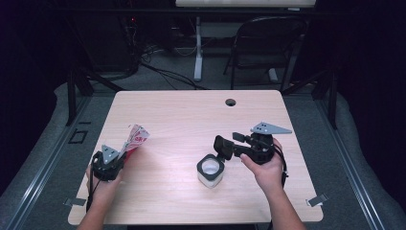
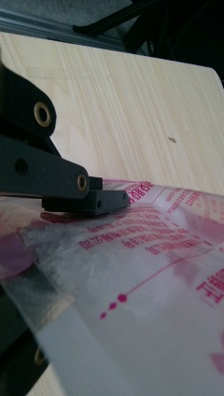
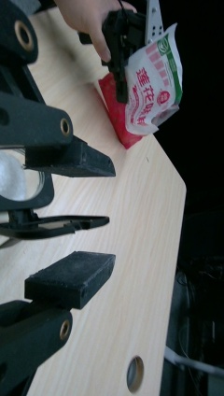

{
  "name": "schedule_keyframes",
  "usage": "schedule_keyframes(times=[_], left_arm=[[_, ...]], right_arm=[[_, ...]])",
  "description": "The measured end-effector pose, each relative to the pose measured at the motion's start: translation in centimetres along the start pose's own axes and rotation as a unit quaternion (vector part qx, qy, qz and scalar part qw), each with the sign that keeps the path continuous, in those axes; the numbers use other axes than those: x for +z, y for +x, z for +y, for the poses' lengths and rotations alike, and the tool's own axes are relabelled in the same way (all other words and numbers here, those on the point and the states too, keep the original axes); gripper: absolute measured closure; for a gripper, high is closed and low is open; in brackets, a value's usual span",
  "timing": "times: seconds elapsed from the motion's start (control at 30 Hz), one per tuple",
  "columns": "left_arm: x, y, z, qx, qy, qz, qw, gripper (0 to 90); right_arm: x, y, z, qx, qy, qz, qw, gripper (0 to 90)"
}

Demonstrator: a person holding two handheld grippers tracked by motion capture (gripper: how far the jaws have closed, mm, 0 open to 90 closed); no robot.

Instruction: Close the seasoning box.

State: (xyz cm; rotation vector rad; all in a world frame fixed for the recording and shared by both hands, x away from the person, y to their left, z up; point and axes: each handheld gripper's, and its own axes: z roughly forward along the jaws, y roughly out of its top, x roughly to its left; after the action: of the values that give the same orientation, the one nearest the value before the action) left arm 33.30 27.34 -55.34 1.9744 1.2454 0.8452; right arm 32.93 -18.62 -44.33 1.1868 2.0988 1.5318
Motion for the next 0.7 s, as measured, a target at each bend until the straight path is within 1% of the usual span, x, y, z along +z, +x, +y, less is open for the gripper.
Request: schedule_keyframes(times=[0.03, 0.13, 0.17, 0.23, 0.27, 0.3, 0.33, 0.37, 0.4, 0.43, 0.47, 0.5, 0.6, 0.63, 0.67, 0.7], left_arm=[[0.1, -0.2, 0.0, 0.007, 0.003, -0.002, 1.0, 85.6], [0.1, -0.4, 0.0, 0.011, 0.003, -0.006, 0.9999, 83.5], [0.1, -0.6, 0.0, 0.01, 0.003, -0.007, 0.9999, 82.0], [0.2, -0.8, -0.1, 0.004, -0.003, -0.018, 0.9998, 77.1], [0.2, -0.8, -0.1, 0.004, -0.003, -0.018, 0.9998, 74.3], [0.2, -0.9, -0.1, 0.004, -0.004, -0.031, 0.9995, 70.6], [0.2, -0.9, -0.1, 0.004, -0.004, -0.031, 0.9995, 68.1], [0.2, -0.9, -0.1, 0.003, -0.005, -0.035, 0.9994, 68.1], [0.2, -1.0, -0.1, 0.001, -0.005, -0.038, 0.9993, 65.9], [0.3, -1.0, -0.2, -0.011, -0.006, -0.05, 0.9987, 60.7], [0.3, -1.0, -0.2, -0.011, -0.006, -0.05, 0.9987, 58.5], [0.4, -1.0, -0.3, -0.013, -0.004, -0.056, 0.9983, 58.5], [0.5, -1.2, -0.3, -0.009, 0.001, -0.059, 0.9982, 53.4], [0.6, -1.4, -0.3, -0.005, 0.004, -0.066, 0.9978, 51.4], [0.6, -1.4, -0.3, -0.005, 0.004, -0.066, 0.9978, 49.4], [0.7, -1.6, -0.3, 0.007, 0.008, -0.07, 0.9975, 48.2]], right_arm=[[-0.1, 0.0, 0.1, -0.004, -0.001, -0.006, 1.0, 50.3], [-0.2, 0.0, 0.1, -0.009, -0.004, -0.011, 0.9999, 50.2], [-0.1, 0.1, 0.2, -0.012, -0.007, -0.014, 0.9998, 50.2], [-0.1, 0.3, 0.1, -0.014, -0.009, -0.02, 0.9997, 49.6], [-0.1, 0.3, 0.1, -0.014, -0.009, -0.02, 0.9997, 49.6], [0.0, 0.4, 0.1, -0.017, -0.006, -0.024, 0.9995, 48.0], [0.0, 0.4, 0.1, -0.017, -0.006, -0.024, 0.9995, 48.0], [0.1, 0.4, 0.1, -0.018, -0.003, -0.027, 0.9995, 47.4], [0.1, 0.4, 0.1, -0.016, -0.002, -0.03, 0.9994, 46.6], [0.2, 0.4, 0.0, -0.012, 0.006, -0.033, 0.9994, 47.3], [0.2, 0.4, 0.0, -0.012, 0.006, -0.033, 0.9994, 47.3], [0.2, 0.4, 0.0, -0.012, 0.007, -0.038, 0.9992, 47.4], [0.2, 0.2, 0.0, -0.006, 0.009, -0.036, 0.9993, 48.7], [0.2, 0.2, 0.0, -0.005, 0.011, -0.035, 0.9993, 48.9], [0.2, 0.2, 0.0, -0.005, 0.011, -0.035, 0.9993, 48.9], [0.3, 0.2, 0.0, -0.006, 0.013, -0.035, 0.9993, 48.8]])
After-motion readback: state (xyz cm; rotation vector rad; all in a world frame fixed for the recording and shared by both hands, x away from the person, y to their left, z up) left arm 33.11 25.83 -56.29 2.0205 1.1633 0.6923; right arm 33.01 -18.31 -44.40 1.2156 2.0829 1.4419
